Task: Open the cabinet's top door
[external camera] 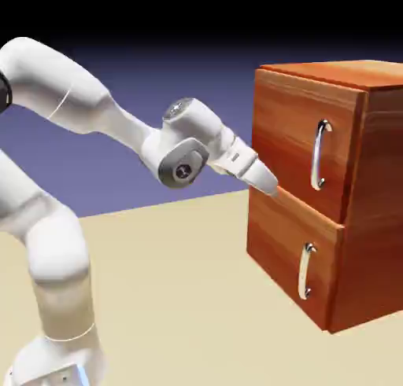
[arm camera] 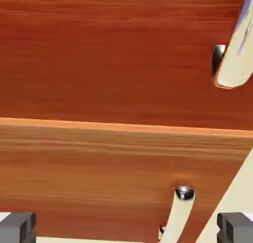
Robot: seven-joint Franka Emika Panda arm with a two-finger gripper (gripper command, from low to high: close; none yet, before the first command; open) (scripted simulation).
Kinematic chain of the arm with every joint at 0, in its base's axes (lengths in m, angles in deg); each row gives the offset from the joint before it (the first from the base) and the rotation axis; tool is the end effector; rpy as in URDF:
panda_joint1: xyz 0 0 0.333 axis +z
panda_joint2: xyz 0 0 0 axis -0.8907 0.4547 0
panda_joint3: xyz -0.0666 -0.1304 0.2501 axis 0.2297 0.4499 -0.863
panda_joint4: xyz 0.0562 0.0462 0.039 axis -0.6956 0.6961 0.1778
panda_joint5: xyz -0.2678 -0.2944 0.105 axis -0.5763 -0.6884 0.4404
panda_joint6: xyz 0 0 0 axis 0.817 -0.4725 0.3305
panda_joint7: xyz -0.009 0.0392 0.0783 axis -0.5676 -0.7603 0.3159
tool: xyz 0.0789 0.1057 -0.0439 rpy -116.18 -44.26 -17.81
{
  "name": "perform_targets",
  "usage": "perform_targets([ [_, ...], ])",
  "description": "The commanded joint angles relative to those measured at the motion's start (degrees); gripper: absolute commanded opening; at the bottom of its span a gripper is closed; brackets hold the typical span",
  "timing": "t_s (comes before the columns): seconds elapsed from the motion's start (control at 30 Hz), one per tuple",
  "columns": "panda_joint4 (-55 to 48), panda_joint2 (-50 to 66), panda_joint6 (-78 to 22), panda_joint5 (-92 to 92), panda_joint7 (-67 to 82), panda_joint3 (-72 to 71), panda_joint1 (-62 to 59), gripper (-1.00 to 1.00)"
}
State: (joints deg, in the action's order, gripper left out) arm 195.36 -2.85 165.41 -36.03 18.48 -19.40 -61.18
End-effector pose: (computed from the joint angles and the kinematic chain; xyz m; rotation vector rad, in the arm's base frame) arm 0.4418 0.0089 0.4081 -2.4818 0.9334 -1.0519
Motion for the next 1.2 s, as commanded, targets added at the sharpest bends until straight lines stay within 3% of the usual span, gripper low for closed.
perform_targets([
  [0.0, -0.3, -0.4, -0.3, -2.5, -1.7, 1.0, 0.9, 1.0],
  [1.17, -10.1, -15.9, -10.3, -89.7, -62.4, 35.9, 32.5, 1.0],
])
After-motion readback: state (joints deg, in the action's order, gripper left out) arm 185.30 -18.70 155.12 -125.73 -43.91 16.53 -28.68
